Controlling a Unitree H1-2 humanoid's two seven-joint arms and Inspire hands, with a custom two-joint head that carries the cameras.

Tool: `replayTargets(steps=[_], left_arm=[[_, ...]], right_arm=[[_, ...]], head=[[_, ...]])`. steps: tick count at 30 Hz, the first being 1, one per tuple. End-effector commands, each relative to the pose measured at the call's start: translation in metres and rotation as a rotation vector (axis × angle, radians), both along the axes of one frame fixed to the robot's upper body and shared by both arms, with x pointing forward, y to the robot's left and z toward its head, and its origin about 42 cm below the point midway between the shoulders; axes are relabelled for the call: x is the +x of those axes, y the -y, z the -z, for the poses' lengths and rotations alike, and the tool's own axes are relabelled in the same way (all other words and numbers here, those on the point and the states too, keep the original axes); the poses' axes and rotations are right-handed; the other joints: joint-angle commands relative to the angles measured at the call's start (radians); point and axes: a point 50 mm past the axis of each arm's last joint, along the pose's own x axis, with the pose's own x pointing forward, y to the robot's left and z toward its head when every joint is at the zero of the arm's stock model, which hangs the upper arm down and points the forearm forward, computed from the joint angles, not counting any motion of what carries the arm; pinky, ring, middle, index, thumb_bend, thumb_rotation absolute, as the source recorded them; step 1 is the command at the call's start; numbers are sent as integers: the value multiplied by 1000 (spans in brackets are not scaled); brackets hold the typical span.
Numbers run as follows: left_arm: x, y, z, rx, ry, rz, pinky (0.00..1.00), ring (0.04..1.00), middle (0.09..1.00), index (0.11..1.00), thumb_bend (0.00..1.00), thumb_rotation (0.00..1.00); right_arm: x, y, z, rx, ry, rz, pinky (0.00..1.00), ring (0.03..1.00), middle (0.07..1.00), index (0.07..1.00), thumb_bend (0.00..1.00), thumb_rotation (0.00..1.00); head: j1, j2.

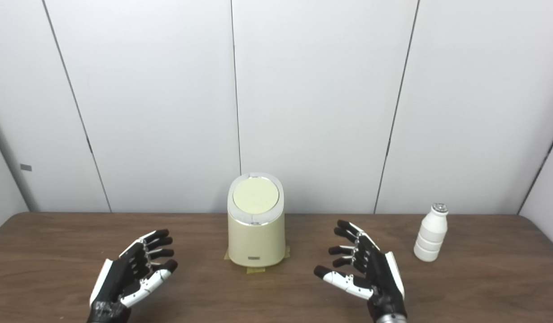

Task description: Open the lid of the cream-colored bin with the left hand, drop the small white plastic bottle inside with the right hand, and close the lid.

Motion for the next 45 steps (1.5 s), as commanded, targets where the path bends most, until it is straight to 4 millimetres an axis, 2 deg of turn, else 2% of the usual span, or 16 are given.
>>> replayTargets(steps=[1,18,31,35,40,43,45], left_arm=[[11,2,-23,13,91,18,545,709,774,804,655,247],[12,1,-22,8,89,21,545,712,781,812,667,260],[12,1,-22,13,94,16,541,708,776,802,655,252],[14,5,-25,-24,90,13,557,711,774,801,686,266],[32,23,-51,-35,140,-11,639,785,828,865,817,432],[51,32,-73,44,182,-17,625,767,830,883,744,385],[67,38,-86,70,201,-13,691,770,827,881,736,353]], right_arm=[[5,-2,-16,4,68,-7,493,619,793,796,759,211],[4,-4,-17,-1,61,-8,542,632,791,790,763,199],[5,-4,-15,3,62,-9,527,625,792,791,766,202],[5,-4,-15,-2,60,-9,537,631,793,793,763,203],[7,-2,-14,-1,55,-6,536,635,792,790,764,198],[7,-1,-12,-2,56,-9,549,645,796,794,763,204],[8,-1,-11,-11,57,-11,559,651,796,795,763,216]], head=[[0,0],[-1,-2],[-2,-5],[0,-11],[7,-18],[8,-21],[6,-32]])
